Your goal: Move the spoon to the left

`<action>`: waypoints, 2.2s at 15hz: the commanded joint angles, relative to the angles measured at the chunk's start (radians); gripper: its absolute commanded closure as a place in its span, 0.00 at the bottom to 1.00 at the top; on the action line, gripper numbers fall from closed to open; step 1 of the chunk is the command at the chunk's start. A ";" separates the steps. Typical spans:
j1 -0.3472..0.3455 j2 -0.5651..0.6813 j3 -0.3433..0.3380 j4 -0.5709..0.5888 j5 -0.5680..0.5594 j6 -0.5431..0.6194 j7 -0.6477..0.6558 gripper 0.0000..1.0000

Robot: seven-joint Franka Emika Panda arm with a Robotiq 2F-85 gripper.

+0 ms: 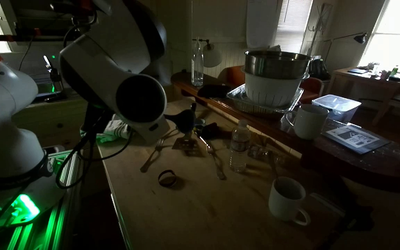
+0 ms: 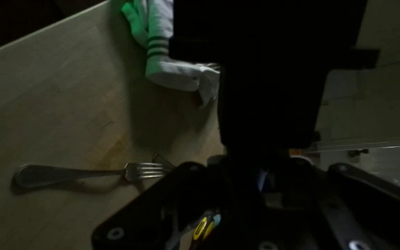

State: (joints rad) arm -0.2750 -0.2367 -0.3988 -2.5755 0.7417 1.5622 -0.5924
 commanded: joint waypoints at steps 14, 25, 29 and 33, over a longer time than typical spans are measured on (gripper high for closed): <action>0.144 -0.283 0.903 -0.172 -0.145 0.594 0.519 0.94; 0.144 -0.232 1.088 -0.177 -0.214 0.672 0.502 0.77; 0.336 -0.090 0.883 -0.088 -0.422 0.642 0.462 0.94; 0.438 0.129 0.803 0.158 -0.621 0.596 0.451 0.94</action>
State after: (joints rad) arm 0.0945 -0.2995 0.4588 -2.6125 0.2325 2.2191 -0.1267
